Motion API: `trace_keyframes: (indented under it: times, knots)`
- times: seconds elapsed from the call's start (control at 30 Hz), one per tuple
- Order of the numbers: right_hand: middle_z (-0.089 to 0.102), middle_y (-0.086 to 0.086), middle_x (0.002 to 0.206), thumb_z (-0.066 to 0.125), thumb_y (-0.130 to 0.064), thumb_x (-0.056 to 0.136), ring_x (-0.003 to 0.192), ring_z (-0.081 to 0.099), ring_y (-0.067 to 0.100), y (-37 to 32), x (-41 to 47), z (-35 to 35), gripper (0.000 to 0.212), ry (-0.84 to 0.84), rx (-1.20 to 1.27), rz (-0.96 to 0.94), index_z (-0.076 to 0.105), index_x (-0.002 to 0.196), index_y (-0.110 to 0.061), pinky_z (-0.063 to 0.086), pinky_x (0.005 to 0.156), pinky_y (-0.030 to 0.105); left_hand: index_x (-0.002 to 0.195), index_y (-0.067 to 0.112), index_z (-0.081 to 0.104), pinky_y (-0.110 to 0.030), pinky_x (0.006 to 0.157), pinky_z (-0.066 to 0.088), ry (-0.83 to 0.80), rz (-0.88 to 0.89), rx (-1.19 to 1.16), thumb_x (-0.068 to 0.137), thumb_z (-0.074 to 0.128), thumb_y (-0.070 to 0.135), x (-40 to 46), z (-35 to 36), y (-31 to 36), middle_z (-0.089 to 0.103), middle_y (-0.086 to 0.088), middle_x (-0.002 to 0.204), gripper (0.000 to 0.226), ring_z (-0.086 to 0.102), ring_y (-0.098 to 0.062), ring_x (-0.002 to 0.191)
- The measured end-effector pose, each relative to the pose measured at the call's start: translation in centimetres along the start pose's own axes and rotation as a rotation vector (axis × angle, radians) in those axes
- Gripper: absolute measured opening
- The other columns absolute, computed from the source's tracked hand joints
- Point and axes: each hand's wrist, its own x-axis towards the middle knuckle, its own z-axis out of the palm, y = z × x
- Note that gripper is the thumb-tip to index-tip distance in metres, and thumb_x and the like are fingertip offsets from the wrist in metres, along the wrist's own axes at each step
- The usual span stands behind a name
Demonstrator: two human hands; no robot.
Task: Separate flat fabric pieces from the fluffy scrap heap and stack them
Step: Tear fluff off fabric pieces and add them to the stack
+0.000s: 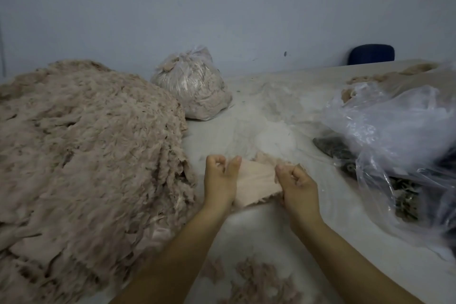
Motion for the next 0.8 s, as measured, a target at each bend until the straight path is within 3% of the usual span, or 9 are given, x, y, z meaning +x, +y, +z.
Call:
trace_keyframes:
  times: [0.07, 0.17, 0.3, 0.4, 0.47, 0.53, 0.6, 0.7, 0.8]
  knots:
    - [0.044, -0.011, 0.046, 0.059, -0.029, 0.093, 0.049, 0.039, 0.006, 0.2, 2.2, -0.6, 0.04, 0.099, -0.088, -0.041, 0.049, 0.055, -0.018, 0.033, 0.055, 0.027, 0.096, 0.016, 0.039, -0.031, 0.069, 0.043, -0.048, 0.003, 0.002, 0.092, 0.059, 0.021, 1.8, 1.6, 0.3, 0.056, -0.009, 0.087, 0.022, 0.053, -0.021, 0.077]
    - [0.055, -0.012, 0.054, 0.056, -0.033, 0.093, 0.054, 0.049, 0.001, 0.3, 4.8, -1.8, 0.035, 0.17, -0.248, -0.075, 0.055, 0.062, -0.02, 0.035, 0.053, 0.014, 0.099, 0.015, 0.037, -0.028, 0.069, 0.041, -0.11, 0.036, 0.095, 0.093, 0.056, 0.016, 3.6, 3.4, 0.0, 0.054, -0.007, 0.085, 0.02, 0.051, -0.021, 0.077]
    - [0.062, 0.002, 0.07, 0.053, -0.037, 0.093, 0.074, 0.058, 0.023, 1.3, 6.6, -3.1, 0.03, 0.137, -0.455, 0.015, 0.058, 0.071, -0.017, 0.04, 0.067, 0.031, 0.092, 0.017, 0.043, -0.025, 0.065, 0.04, -0.207, 0.026, 0.253, 0.089, 0.057, 0.009, 3.9, 4.1, -1.5, 0.052, -0.005, 0.097, 0.016, 0.05, -0.017, 0.08]
    - [0.063, 0.006, 0.083, 0.054, -0.037, 0.091, 0.083, 0.061, 0.029, 1.9, 6.5, -3.8, 0.018, 0.132, -0.521, 0.082, 0.059, 0.09, -0.02, 0.05, 0.075, 0.037, 0.093, 0.017, 0.048, -0.018, 0.074, 0.037, -0.256, 0.102, 0.447, 0.088, 0.061, 0.011, 3.5, 2.3, -2.4, 0.048, -0.004, 0.106, 0.015, 0.051, -0.016, 0.093]
    - [0.06, 0.006, 0.087, 0.053, -0.035, 0.091, 0.081, 0.06, 0.027, 2.2, 5.7, -4.0, 0.024, 0.169, -0.572, -0.007, 0.054, 0.11, -0.021, 0.048, 0.074, 0.037, 0.094, 0.016, 0.052, -0.016, 0.076, 0.034, -0.265, 0.207, 0.622, 0.089, 0.061, 0.013, 3.1, -0.1, -2.4, 0.046, -0.002, 0.103, 0.011, 0.05, -0.019, 0.1]
    - [0.05, 0.003, 0.096, 0.053, -0.03, 0.093, 0.079, 0.054, 0.021, 2.5, 4.6, -3.8, 0.027, 0.207, -0.662, -0.249, 0.052, 0.119, -0.024, 0.042, 0.068, 0.033, 0.102, 0.013, 0.055, -0.024, 0.084, 0.036, -0.258, 0.288, 0.908, 0.091, 0.059, 0.019, 2.7, -2.9, -2.2, 0.046, -0.005, 0.108, 0.013, 0.046, -0.025, 0.107]
    - [0.038, -0.001, 0.101, 0.055, -0.028, 0.093, 0.08, 0.05, 0.018, 2.7, 3.5, -3.3, 0.028, 0.125, -0.751, -0.376, 0.056, 0.121, -0.026, 0.038, 0.067, 0.03, 0.114, 0.016, 0.05, -0.031, 0.089, 0.036, -0.238, 0.283, 1.211, 0.092, 0.055, 0.029, 1.9, -5.3, -1.9, 0.042, -0.009, 0.119, 0.026, 0.039, -0.029, 0.114]
    - [0.037, 0.004, 0.115, 0.053, -0.036, 0.094, 0.093, 0.054, 0.024, 3.3, 3.1, -2.5, 0.034, -0.079, -0.91, -0.194, 0.055, 0.127, -0.025, 0.044, 0.075, 0.031, 0.131, 0.021, 0.036, -0.038, 0.096, 0.037, -0.198, 0.187, 1.508, 0.092, 0.052, 0.042, 0.3, -7.8, -1.8, 0.028, -0.015, 0.136, 0.048, 0.031, -0.033, 0.124]
    - [0.038, 0.011, 0.123, 0.051, -0.038, 0.096, 0.103, 0.053, 0.029, 3.1, 3.0, -2.0, 0.037, -0.148, -0.939, -0.148, 0.055, 0.129, -0.023, 0.044, 0.085, 0.033, 0.141, 0.021, 0.025, -0.035, 0.097, 0.039, -0.151, 0.129, 1.639, 0.094, 0.046, 0.047, -0.8, -9.3, -2.7, 0.024, -0.017, 0.139, 0.058, 0.035, -0.031, 0.125]
